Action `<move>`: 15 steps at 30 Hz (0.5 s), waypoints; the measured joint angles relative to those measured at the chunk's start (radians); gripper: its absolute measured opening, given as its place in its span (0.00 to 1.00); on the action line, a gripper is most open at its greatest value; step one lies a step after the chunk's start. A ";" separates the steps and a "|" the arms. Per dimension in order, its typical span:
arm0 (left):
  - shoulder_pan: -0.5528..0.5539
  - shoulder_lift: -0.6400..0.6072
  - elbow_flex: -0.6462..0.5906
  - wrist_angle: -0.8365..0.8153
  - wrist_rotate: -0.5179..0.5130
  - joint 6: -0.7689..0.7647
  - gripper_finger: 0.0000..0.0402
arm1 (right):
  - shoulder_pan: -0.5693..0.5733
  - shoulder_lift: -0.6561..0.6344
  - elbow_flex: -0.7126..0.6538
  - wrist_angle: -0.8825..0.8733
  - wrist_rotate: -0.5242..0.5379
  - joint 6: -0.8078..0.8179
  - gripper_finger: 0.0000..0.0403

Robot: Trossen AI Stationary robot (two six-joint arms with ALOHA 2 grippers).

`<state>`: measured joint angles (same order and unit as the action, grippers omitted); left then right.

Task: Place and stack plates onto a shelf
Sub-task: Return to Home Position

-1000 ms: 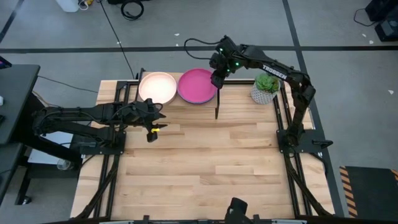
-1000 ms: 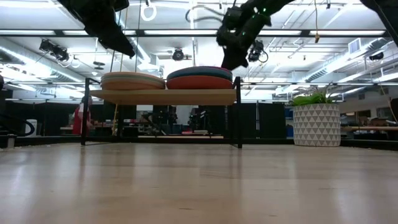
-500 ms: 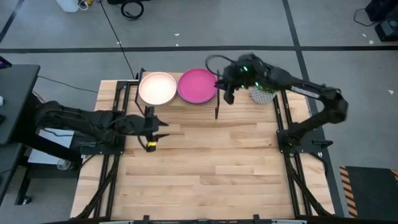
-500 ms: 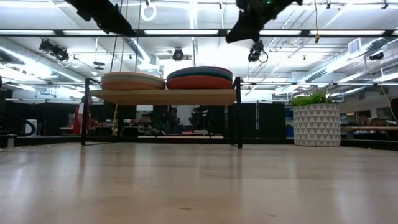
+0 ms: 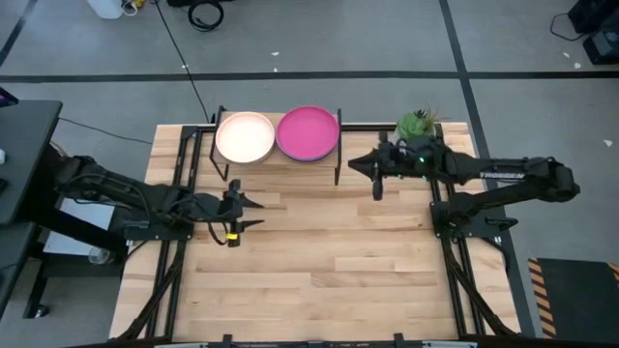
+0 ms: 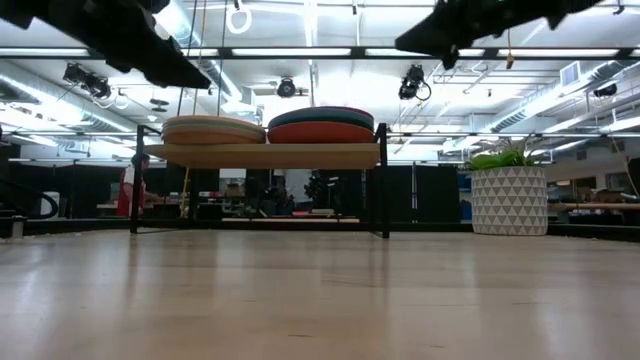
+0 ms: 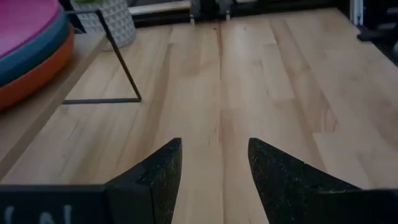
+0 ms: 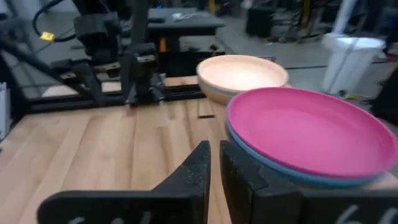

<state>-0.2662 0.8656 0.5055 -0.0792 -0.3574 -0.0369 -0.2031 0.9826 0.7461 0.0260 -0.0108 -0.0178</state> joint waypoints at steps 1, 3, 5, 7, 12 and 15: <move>0.004 -0.019 -0.020 0.019 -0.001 0.002 0.48 | 0.014 -0.021 -0.025 0.015 0.029 0.007 0.10; 0.015 -0.068 -0.061 0.064 -0.001 0.001 0.48 | 0.042 -0.065 -0.074 0.041 0.093 0.017 0.09; 0.024 -0.122 -0.117 0.107 -0.001 -0.005 0.48 | 0.067 -0.101 -0.114 0.062 0.135 0.026 0.08; 0.029 -0.167 -0.175 0.142 -0.002 -0.014 0.48 | 0.088 -0.129 -0.151 0.083 0.154 0.043 0.08; 0.034 -0.252 -0.281 0.228 -0.018 -0.036 0.48 | 0.143 -0.163 -0.245 0.203 0.175 0.071 0.06; 0.034 -0.281 -0.327 0.296 -0.033 -0.034 0.48 | 0.184 -0.149 -0.331 0.357 0.239 0.072 0.05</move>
<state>-0.2322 0.5847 0.1787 0.2166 -0.3902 -0.0712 -0.0193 0.8334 0.4154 0.3825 0.2281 0.0544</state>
